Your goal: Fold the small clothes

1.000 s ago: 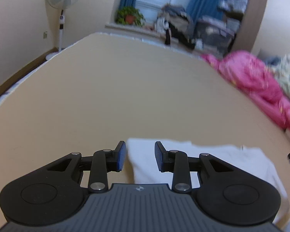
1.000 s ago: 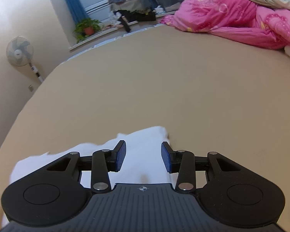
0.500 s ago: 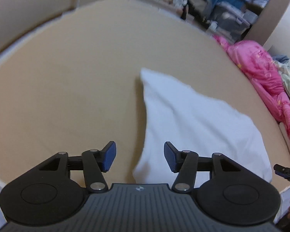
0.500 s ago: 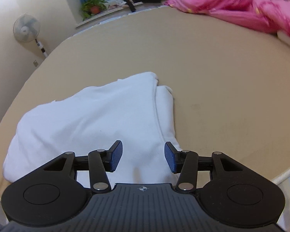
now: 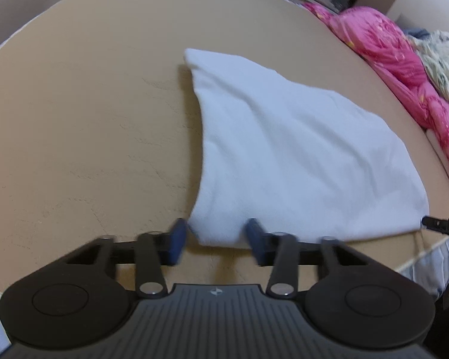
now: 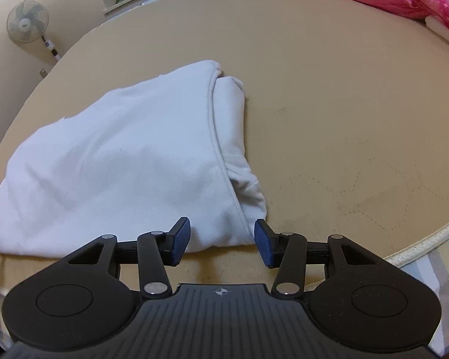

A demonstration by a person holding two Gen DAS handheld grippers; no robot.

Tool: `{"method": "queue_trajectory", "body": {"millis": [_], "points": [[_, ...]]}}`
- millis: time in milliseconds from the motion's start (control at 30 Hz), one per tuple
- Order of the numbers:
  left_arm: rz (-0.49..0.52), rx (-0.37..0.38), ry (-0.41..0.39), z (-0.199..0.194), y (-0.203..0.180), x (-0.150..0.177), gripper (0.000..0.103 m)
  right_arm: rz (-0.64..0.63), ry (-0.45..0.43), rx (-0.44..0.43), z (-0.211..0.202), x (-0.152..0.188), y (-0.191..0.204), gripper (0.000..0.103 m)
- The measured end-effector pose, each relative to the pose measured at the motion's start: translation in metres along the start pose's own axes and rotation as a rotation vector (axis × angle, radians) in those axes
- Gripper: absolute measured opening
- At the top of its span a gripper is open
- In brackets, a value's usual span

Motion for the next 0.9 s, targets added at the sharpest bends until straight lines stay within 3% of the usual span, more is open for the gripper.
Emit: {"method": "queue_trajectory", "body": {"millis": [33, 67, 100, 133, 267, 333, 433, 467, 533, 567, 667, 700, 767, 800, 833, 900], "points": [[0.008, -0.009, -0.003, 0.003, -0.002, -0.004, 0.031, 0.000, -0.006, 0.001, -0.002, 0.000, -0.001, 0.035], [0.023, -0.022, -0.011, 0.002, -0.002, -0.002, 0.018, 0.005, -0.010, -0.003, -0.003, 0.000, -0.003, 0.028], [0.032, -0.025, -0.020, -0.001, -0.001, -0.001, 0.011, 0.016, -0.013, -0.014, -0.005, 0.000, -0.006, 0.009], [0.030, -0.017, -0.027, 0.000, -0.003, -0.006, 0.010, 0.032, -0.022, -0.021, -0.009, 0.000, -0.010, 0.003], [0.035, 0.027, -0.080, -0.018, -0.007, -0.010, 0.008, 0.087, -0.102, -0.085, -0.029, -0.008, -0.019, 0.002], [0.039, 0.027, -0.069, -0.022, -0.007, -0.008, 0.008, 0.083, -0.117, -0.097, -0.035, -0.009, -0.020, 0.002], [0.019, -0.017, 0.040, -0.004, 0.001, -0.001, 0.006, 0.100, -0.001, 0.011, -0.016, -0.001, -0.032, 0.000], [0.012, -0.025, 0.069, 0.001, 0.003, 0.001, 0.000, 0.118, 0.052, 0.055, -0.007, 0.002, -0.039, 0.000], [0.004, -0.015, 0.095, 0.004, 0.003, 0.000, 0.001, 0.152, 0.112, 0.117, 0.002, 0.007, -0.049, 0.000], [-0.007, 0.003, 0.080, 0.001, 0.002, -0.003, 0.010, 0.166, 0.094, 0.113, -0.001, 0.005, -0.050, 0.000], [-0.041, 0.052, -0.032, -0.018, 0.003, -0.017, 0.058, 0.150, -0.052, 0.077, -0.023, -0.007, -0.043, 0.002], [-0.049, 0.052, -0.066, -0.023, 0.004, -0.022, 0.065, 0.142, -0.098, 0.078, -0.029, -0.011, -0.041, 0.002], [-0.068, 0.059, -0.102, -0.027, 0.007, -0.029, 0.065, 0.145, -0.148, 0.049, -0.034, -0.016, -0.038, 0.019], [-0.089, 0.068, -0.112, -0.028, 0.009, -0.033, 0.065, 0.151, -0.156, 0.025, -0.034, -0.018, -0.036, 0.035], [-0.109, 0.079, -0.118, -0.028, 0.011, -0.035, 0.065, 0.155, -0.156, 0.000, -0.031, -0.021, -0.035, 0.044], [-0.132, 0.102, -0.120, -0.024, 0.013, -0.042, 0.068, 0.131, -0.148, -0.024, -0.025, -0.024, -0.028, 0.045]]}}
Point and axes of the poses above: each gripper's, at about its wrist camera, not at the fingertips, and z roughly the way its jaws point, y to its left, x to its underside, the point moved 4 cm from there along z, roughly the way its jaws point, and after that the axes turned 6 degrees about y, right-handed, at the moved point
